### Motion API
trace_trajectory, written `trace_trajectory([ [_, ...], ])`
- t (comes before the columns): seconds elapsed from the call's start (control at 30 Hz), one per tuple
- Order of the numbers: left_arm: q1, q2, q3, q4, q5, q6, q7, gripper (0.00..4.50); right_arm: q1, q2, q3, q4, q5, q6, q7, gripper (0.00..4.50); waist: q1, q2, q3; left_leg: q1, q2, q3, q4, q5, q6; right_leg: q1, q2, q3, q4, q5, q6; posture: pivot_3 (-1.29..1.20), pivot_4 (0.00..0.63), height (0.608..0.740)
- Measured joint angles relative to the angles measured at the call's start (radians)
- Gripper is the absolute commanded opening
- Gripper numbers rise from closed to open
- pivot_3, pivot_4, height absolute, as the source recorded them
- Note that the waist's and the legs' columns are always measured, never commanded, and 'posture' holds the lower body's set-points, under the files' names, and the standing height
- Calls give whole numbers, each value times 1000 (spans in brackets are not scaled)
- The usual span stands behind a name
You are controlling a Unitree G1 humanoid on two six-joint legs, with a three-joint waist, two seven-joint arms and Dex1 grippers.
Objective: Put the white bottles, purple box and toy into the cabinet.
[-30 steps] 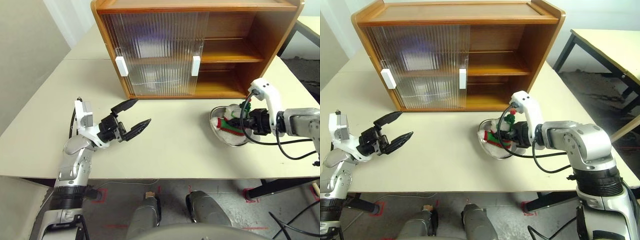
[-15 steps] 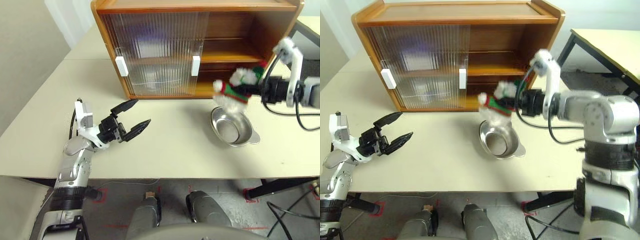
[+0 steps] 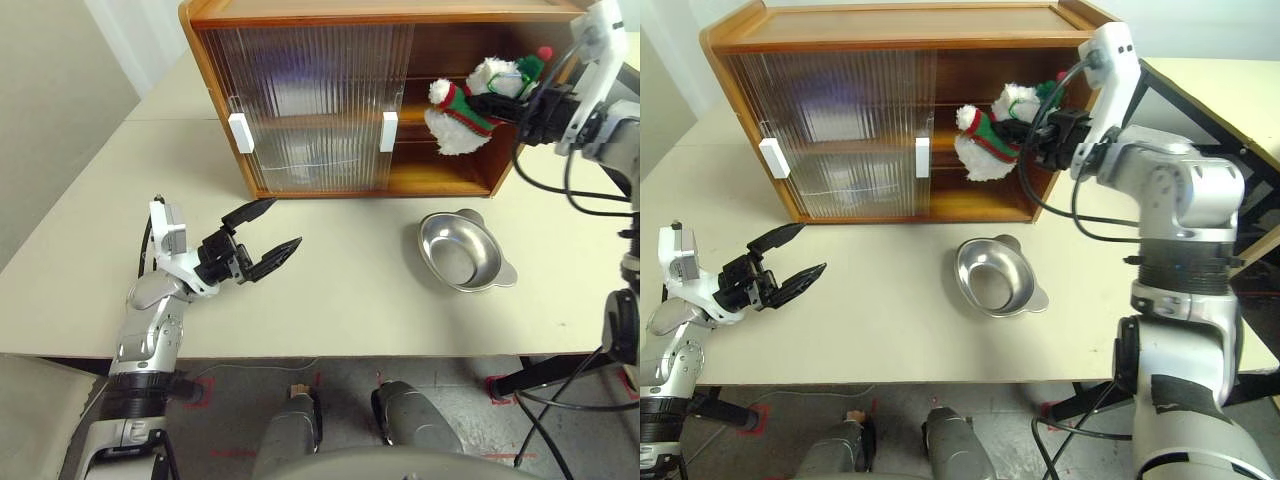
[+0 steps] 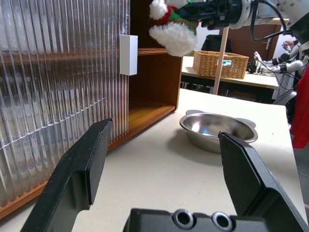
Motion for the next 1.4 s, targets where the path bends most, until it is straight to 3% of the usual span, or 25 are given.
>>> trace_trajectory([
  [0.2, 3, 1, 1, 0, 0, 1, 0, 4500, -52, 97, 19, 92, -80, -158, -77, 690, -1, 0, 0, 0, 0, 0, 0, 0, 0, -1, 0, 0, 1, 2, -1, -239, 66, 740],
  [0.37, 11, 1, 0, 0, 0, 2, 0, 4500, -95, 120, 24, 192, -149, -281, -122, 690, 2, 0, 0, 0, 0, 0, 0, 0, 0, -1, 0, 0, 0, 8, -11, -233, 67, 740],
  [0.97, 34, -1, -5, -27, 0, 8, 11, 4500, -278, 212, 69, 706, -376, -705, -220, 689, 1, 1, 0, 0, 2, 0, 0, 0, 0, -2, 0, 0, 0, 10, -14, -210, 61, 740],
  [1.3, 56, -3, -5, -65, 1, 11, 40, 4500, -316, 214, 75, 814, -440, -791, -246, 4297, 9, 1, 0, -1, 4, 0, 0, 0, -1, -2, 0, -1, 0, 10, -15, -208, 66, 740],
  [1.4, 56, -2, -6, -71, 1, 15, 46, 4500, -316, 214, 75, 829, -451, -809, -247, 4445, 9, 1, 0, -1, 4, 0, 0, 0, -1, -2, 0, -1, 0, 10, -15, -212, 65, 740],
])
